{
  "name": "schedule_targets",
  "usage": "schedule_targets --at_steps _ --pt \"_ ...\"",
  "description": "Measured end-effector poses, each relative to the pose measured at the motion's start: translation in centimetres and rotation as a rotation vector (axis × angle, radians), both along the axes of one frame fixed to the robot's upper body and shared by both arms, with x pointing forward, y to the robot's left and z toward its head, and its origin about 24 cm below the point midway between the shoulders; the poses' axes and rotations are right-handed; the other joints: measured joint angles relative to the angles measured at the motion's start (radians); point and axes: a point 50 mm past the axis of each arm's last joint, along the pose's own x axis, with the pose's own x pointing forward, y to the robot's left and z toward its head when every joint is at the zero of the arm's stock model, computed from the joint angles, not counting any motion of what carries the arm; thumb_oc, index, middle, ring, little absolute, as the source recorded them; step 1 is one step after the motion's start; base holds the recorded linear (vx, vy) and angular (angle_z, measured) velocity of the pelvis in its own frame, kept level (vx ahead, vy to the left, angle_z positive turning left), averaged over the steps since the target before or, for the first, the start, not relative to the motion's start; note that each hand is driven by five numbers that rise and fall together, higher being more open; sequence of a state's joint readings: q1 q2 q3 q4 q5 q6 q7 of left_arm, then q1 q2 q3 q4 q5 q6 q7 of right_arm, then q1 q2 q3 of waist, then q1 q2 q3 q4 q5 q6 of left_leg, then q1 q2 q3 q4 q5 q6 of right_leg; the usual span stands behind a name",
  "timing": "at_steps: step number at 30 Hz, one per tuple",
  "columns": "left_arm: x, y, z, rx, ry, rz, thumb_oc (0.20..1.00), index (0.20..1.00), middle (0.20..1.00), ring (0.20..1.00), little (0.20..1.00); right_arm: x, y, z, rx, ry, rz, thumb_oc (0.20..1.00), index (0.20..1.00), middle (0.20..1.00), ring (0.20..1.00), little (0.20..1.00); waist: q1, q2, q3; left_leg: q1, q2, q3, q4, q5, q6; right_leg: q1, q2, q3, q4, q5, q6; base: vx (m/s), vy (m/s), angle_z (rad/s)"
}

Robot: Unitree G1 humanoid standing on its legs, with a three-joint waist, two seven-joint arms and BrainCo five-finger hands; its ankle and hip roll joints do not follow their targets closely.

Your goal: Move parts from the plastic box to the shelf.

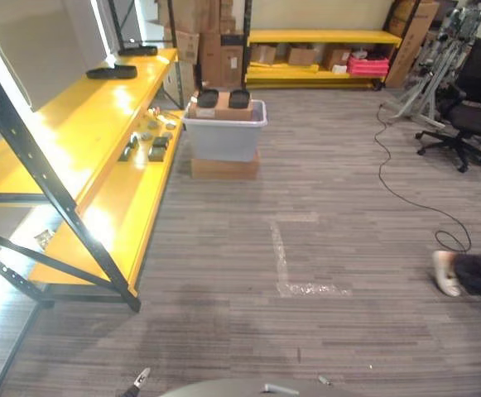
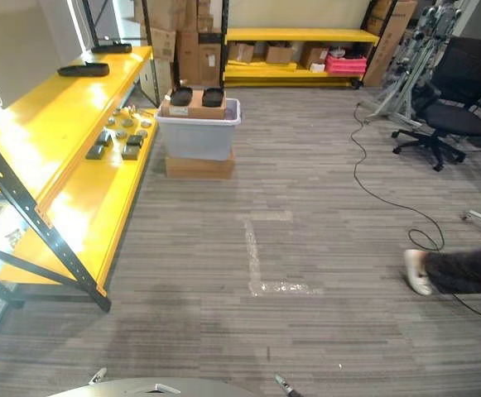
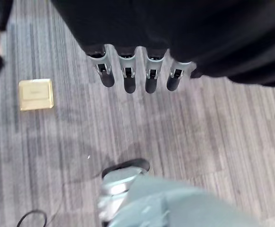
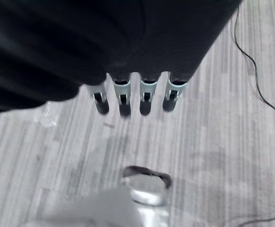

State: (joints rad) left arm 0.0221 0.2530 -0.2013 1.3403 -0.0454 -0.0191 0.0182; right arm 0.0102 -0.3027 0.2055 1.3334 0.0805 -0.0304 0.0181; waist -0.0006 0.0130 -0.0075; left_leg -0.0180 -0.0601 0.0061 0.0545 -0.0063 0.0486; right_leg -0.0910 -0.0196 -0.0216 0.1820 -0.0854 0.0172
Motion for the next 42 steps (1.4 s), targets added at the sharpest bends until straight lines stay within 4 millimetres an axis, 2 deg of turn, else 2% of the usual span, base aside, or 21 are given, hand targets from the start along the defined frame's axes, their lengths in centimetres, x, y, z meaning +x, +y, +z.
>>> schedule_targets --at_steps 1,3,9,11,15,22,33,39,42 --pt "0.9 0.4 0.2 0.009 -0.028 -0.009 1.000 1.000 1.000 1.000 1.000 0.8 -0.6 0.3 -0.017 -0.021 0.002 1.000 1.000 1.000 1.000 1.000 0.001 0.006 -0.001 0.023 0.003 -0.010 -0.051 0.020 -0.009 0.011 0.001 -0.014 -0.025 0.003 0.001 0.01 0.010 0.03" --pt "1.0 0.3 0.2 0.008 -0.029 -0.024 1.000 1.000 1.000 1.000 1.000 1.0 -0.7 0.4 -0.020 -0.023 -0.003 1.000 1.000 1.000 1.000 1.000 0.002 0.009 0.000 0.041 0.005 -0.028 -0.077 0.033 -0.010 0.030 0.005 -0.024 -0.054 0.011 -0.002 0.01 0.006 0.08" --pt "-0.3 0.0 0.0 0.001 0.004 -0.016 1.000 1.000 1.000 1.000 1.000 0.0 -0.7 0.2 -0.013 -0.007 -0.040 1.000 1.000 1.000 1.000 1.000 0.004 0.042 0.022 0.059 0.009 -0.037 -0.081 0.042 -0.003 0.090 0.010 -0.043 -0.140 0.056 -0.010 0.01 -0.001 0.06" --pt "-0.3 -0.2 -0.1 -0.001 0.005 -0.015 1.000 1.000 1.000 1.000 1.000 0.0 -0.8 0.2 -0.005 -0.017 -0.097 1.000 1.000 1.000 1.000 1.000 0.005 0.057 0.037 0.067 0.009 -0.037 -0.087 0.042 -0.003 0.115 0.011 -0.044 -0.184 0.079 -0.007 0.01 0.002 0.02" --pt "0.2 -0.4 0.0 -0.002 -0.013 -0.036 1.000 1.000 1.000 1.000 1.000 0.2 -0.9 0.3 0.002 -0.032 -0.144 1.000 1.000 1.000 1.000 1.000 0.008 0.064 0.044 0.101 0.009 -0.050 -0.112 0.041 -0.004 0.181 0.014 -0.044 -0.272 0.120 -0.005 0.00 0.002 0.01" --pt "2.0 -0.8 0.2 0.007 -0.071 -0.073 1.000 1.000 1.000 1.000 1.000 1.2 -0.8 0.4 -0.004 -0.049 -0.106 1.000 1.000 1.000 1.000 1.000 0.007 0.050 0.058 0.109 0.010 -0.060 -0.113 0.038 -0.008 0.191 0.016 -0.047 -0.272 0.117 -0.004 0.00 0.003 0.01" --pt "3.7 -1.4 0.5 0.022 -0.144 -0.112 1.000 1.000 1.000 1.000 1.000 2.3 -0.3 0.5 0.000 -0.095 -0.101 1.000 1.000 1.000 1.000 1.000 0.008 0.037 0.075 0.110 0.009 -0.062 -0.112 0.038 -0.009 0.191 0.016 -0.046 -0.272 0.110 -0.007 0.00 0.007 0.00" --pt "4.1 -1.4 0.6 0.043 -0.162 -0.119 1.000 1.000 1.000 1.000 1.000 3.2 -0.2 0.7 0.004 -0.141 -0.087 1.000 1.000 1.000 1.000 1.000 0.008 0.034 0.077 0.110 0.008 -0.062 -0.112 0.037 -0.008 0.191 0.016 -0.046 -0.272 0.115 0.000 0.00 0.039 0.00" --pt "4.0 -1.4 0.6 0.047 -0.155 -0.126 1.000 1.000 1.000 1.000 1.000 3.1 -0.1 0.7 0.002 -0.134 -0.078 1.000 1.000 1.000 1.000 1.000 0.009 0.029 0.081 0.111 0.005 -0.063 -0.112 0.037 -0.007 0.192 0.014 -0.046 -0.271 0.119 -0.002 0.01 0.114 0.00"
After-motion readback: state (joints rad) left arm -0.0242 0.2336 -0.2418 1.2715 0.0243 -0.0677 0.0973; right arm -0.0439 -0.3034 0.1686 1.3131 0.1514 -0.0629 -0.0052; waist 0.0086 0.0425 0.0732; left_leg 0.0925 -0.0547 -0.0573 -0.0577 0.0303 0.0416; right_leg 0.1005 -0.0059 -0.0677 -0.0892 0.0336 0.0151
